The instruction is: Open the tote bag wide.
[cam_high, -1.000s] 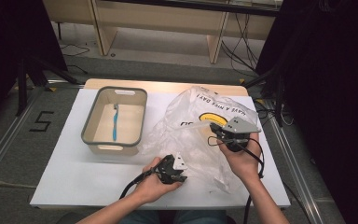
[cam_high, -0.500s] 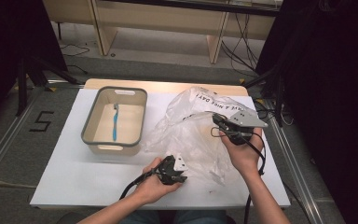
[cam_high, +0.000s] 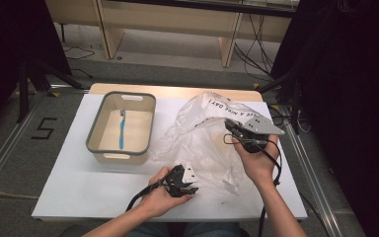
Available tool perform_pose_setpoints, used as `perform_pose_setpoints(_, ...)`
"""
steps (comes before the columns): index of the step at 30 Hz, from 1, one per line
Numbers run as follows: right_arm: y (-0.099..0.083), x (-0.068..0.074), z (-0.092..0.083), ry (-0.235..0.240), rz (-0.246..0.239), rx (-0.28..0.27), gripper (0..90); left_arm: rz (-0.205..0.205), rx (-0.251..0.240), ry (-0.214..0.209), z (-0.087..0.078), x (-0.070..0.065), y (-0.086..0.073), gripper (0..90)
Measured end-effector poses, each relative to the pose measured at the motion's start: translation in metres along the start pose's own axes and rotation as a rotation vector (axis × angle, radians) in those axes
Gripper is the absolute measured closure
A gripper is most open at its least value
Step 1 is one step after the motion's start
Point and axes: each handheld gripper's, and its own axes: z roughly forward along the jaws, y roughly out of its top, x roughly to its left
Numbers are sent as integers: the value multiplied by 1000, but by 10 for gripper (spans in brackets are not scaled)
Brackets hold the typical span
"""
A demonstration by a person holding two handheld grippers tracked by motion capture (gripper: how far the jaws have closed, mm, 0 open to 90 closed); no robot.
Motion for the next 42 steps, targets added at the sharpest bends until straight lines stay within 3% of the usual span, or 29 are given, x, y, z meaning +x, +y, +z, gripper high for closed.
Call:
perform_pose_setpoints(10,-2,-1,0,4,1,4,900,-36,-88,73,-37,3,-5,350)
perform_pose_setpoints(15,-2,-2,0,4,7,4,900,-63,-110,110,-55,8,-10,292)
perform_pose_setpoints(27,-3,-3,-1,2,13,4,900,-124,-131,176,-87,33,-32,266)
perform_pose_setpoints(42,-2,-3,-1,4,20,4,900,-153,-124,224,-100,47,-43,258)
